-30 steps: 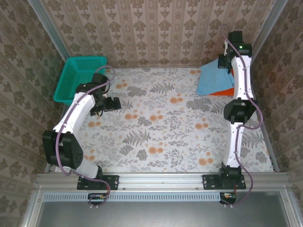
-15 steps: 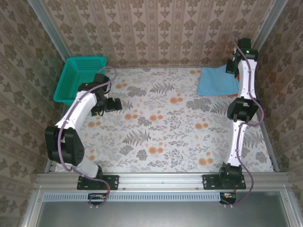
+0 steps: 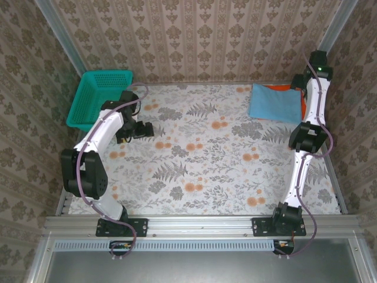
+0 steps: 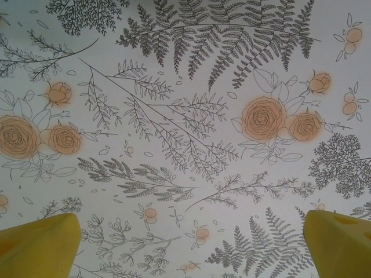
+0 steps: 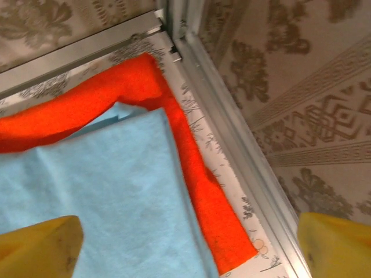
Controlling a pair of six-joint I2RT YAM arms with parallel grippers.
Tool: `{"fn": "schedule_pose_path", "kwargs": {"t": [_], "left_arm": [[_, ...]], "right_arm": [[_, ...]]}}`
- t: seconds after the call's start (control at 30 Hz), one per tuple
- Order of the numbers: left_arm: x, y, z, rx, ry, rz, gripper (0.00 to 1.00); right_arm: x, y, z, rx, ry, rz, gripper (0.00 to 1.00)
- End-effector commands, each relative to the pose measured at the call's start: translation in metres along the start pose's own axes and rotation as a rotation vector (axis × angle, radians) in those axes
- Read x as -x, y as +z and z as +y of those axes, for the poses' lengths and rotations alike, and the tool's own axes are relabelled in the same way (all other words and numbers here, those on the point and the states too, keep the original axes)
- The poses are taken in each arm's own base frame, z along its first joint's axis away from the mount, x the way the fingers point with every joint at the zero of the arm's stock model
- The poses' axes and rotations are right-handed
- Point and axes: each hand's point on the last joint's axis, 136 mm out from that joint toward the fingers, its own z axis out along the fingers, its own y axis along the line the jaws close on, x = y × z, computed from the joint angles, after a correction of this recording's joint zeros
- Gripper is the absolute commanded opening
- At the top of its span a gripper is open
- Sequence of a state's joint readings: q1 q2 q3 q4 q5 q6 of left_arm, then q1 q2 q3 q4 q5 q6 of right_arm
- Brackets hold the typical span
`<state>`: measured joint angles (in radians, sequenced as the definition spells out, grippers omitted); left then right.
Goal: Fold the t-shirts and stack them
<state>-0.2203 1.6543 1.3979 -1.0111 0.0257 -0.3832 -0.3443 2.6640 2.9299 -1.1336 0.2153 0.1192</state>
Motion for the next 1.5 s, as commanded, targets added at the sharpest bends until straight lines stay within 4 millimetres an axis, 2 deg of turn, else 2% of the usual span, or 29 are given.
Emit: {"fn": "schedule_pose_path", "kwargs": {"t": [0.0, 0.13, 0.43, 0.5, 0.67, 0.83, 0.93, 1.07, 1.2, 1.27, 1.33, 1.43, 1.47], "left_arm": [[0.003, -0.011, -0.005, -0.014, 0.039, -0.013, 1.00], [0.004, -0.019, -0.009, -0.033, 0.057, -0.044, 1.00], [0.001, -0.047, -0.013, -0.060, 0.084, -0.137, 1.00], [-0.002, -0.054, -0.014, -0.065, 0.090, -0.163, 1.00], [-0.011, -0.069, -0.020, -0.086, 0.114, -0.215, 1.00], [-0.023, -0.076, -0.028, -0.119, 0.127, -0.238, 1.00], [-0.025, -0.081, -0.028, -0.132, 0.117, -0.257, 1.00], [-0.027, -0.086, -0.035, -0.157, 0.110, -0.284, 1.00], [-0.026, -0.089, -0.044, -0.167, 0.111, -0.346, 1.00], [-0.025, -0.092, -0.045, -0.157, 0.099, -0.379, 1.00], [-0.021, -0.097, -0.046, -0.140, 0.091, -0.426, 1.00], [-0.012, -0.109, -0.043, -0.119, 0.052, -0.501, 1.00], [-0.014, -0.114, -0.052, -0.133, 0.059, -0.520, 1.00]], "right_arm": [[0.015, -0.017, -0.007, -0.037, 0.111, -0.059, 1.00], [0.013, -0.044, 0.008, -0.014, 0.122, -0.056, 1.00], [-0.004, -0.116, 0.086, 0.085, -0.026, -0.066, 0.99], [-0.008, -0.135, 0.105, 0.117, -0.069, -0.076, 0.99], [-0.009, -0.192, 0.129, 0.245, -0.107, -0.113, 1.00], [-0.024, -0.242, 0.124, 0.334, -0.181, -0.095, 1.00], [-0.034, -0.276, 0.117, 0.424, -0.168, -0.067, 1.00], [-0.033, -0.329, 0.086, 0.423, -0.145, -0.130, 0.99], [-0.040, -0.362, 0.062, 0.364, -0.102, -0.177, 1.00], [-0.053, -0.371, 0.067, 0.324, -0.133, -0.180, 0.99], [-0.063, -0.377, 0.082, 0.311, -0.170, -0.184, 1.00], [-0.068, -0.394, 0.098, 0.329, -0.213, -0.228, 1.00], [-0.070, -0.399, 0.096, 0.342, -0.209, -0.225, 0.99]]}}
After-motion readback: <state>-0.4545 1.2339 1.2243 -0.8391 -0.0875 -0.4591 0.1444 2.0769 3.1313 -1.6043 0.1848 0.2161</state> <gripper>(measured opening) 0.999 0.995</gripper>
